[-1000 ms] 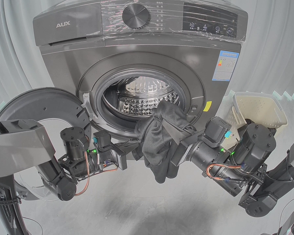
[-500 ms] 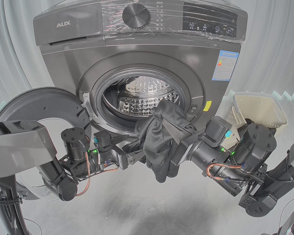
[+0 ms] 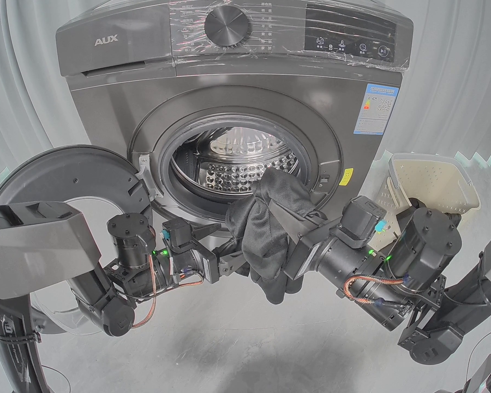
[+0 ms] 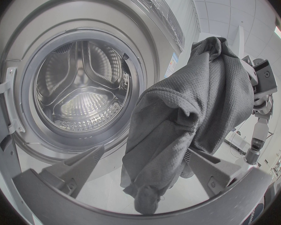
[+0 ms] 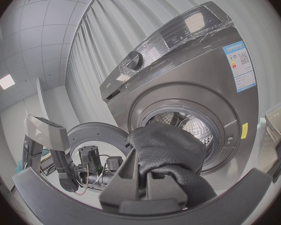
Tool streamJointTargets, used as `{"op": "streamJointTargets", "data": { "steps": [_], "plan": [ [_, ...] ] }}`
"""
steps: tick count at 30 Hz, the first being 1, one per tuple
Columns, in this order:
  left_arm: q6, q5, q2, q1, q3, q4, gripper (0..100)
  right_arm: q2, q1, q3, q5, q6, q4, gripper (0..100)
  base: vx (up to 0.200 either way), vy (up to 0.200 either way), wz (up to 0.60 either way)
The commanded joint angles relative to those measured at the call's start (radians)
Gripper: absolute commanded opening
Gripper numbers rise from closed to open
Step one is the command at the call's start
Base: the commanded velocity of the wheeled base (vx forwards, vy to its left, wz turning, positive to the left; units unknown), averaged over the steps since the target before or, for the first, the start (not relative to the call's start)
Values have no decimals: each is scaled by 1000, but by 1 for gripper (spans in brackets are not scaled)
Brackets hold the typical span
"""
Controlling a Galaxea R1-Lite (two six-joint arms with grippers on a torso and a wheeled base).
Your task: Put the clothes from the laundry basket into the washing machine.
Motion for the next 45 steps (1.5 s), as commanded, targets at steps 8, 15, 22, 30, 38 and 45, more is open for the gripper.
{"op": "streamJointTargets", "data": {
  "steps": [8, 15, 22, 30, 38, 45],
  "plan": [
    [-1, 0, 16, -11, -17, -29, 0, 0, 5, 9, 0, 0, -1, 0, 0, 0, 0],
    [1, 0, 1, -17, 23, -82, 0, 10, 0, 31, 10, 0, 0, 0, 0, 0, 0],
    [2, 0, -85, -11, 95, -88, 0, 26, -13, 43, 21, 9, 2, 100, 0, 0, 0],
    [-50, 24, -191, -7, 81, -87, 0, 43, -40, 140, 63, 9, 2, 100, 0, 0, 0],
    [-64, 44, -200, -16, 60, -87, 0, 43, -41, 178, 66, 6, 17, 100, 0, 0, 0],
    [-67, 46, -203, -14, 52, -87, 0, 66, -47, 250, 66, -5, 17, 100, 0, 0, 0]
  ]
}}
